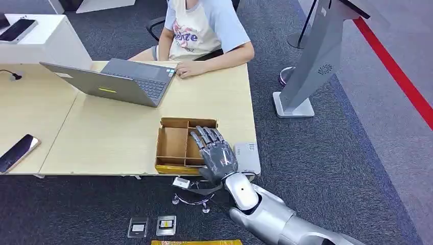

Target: Pass the card to the sensor for recognition and then transmit it.

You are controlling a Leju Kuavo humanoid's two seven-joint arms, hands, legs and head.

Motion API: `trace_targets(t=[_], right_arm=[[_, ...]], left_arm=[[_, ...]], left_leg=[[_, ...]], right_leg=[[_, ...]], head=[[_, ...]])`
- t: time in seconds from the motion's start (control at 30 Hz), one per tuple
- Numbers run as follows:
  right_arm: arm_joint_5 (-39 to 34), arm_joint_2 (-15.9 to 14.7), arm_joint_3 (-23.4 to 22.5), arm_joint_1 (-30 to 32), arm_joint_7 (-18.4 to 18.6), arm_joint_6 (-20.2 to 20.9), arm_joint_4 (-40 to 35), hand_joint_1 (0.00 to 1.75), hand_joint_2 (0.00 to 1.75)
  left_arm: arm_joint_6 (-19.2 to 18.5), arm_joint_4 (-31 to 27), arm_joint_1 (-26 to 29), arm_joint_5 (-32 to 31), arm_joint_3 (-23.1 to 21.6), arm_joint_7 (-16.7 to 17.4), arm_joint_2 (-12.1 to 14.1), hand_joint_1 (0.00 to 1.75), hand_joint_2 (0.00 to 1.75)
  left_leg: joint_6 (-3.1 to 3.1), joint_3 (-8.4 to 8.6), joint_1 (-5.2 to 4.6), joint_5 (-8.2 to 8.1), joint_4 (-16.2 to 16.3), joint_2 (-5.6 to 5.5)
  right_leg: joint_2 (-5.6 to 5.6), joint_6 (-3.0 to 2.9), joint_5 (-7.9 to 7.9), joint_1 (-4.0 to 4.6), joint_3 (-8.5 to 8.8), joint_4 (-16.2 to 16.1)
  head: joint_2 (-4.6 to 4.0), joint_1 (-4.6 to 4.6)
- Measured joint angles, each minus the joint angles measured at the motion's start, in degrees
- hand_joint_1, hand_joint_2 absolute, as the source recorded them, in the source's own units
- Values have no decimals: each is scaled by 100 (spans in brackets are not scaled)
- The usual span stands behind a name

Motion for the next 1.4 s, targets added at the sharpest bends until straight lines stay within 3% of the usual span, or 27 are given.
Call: trace_targets(t=[0.67, 1.23, 1.3, 1.33, 1.37, 1.4], right_arm=[[-192, -2, 0, 80, -153, 137, -50, 0, 175], [-363, 188, 4, 133, -380, 52, -39, 0, 175], [-378, 214, 4, 133, -417, 35, -30, 21, 175], [-380, 227, 4, 133, -433, 28, -20, 80, 175], [-389, 241, 4, 133, -448, 22, -11, 154, 175], [-400, 256, 4, 133, -459, 19, 0, 162, 175]], left_arm=[[-2, 0, -7, 0, -2, -24, 0, 0, 0], [11, 0, -10, 44, 0, -24, 0, 0, 0], [13, 0, -10, 48, 0, -24, -2, 0, 0], [15, 0, -10, 52, 0, -24, -2, 0, 0], [15, 0, -10, 52, 0, -24, -2, 0, 0], [15, 0, -10, 52, 0, -24, -2, 0, 0]], left_leg=[[0, -1, 0, 0, 0, 0], [0, -1, 0, 0, 0, 3], [0, -1, 0, 0, 0, 3], [0, -1, 0, 0, 0, 3], [0, -1, 0, 0, 0, 3], [0, -1, 0, 0, 0, 3]], right_leg=[[0, 0, 0, 0, 0, 0], [0, 0, 0, 0, 0, 0], [0, 0, 0, 0, 0, 0], [0, 0, 0, 0, 0, 0], [0, 0, 0, 0, 0, 0], [0, 0, 0, 0, 0, 0]], head=[[0, 0], [2, -2], [2, 0], [2, 0], [2, 0], [0, 0]])
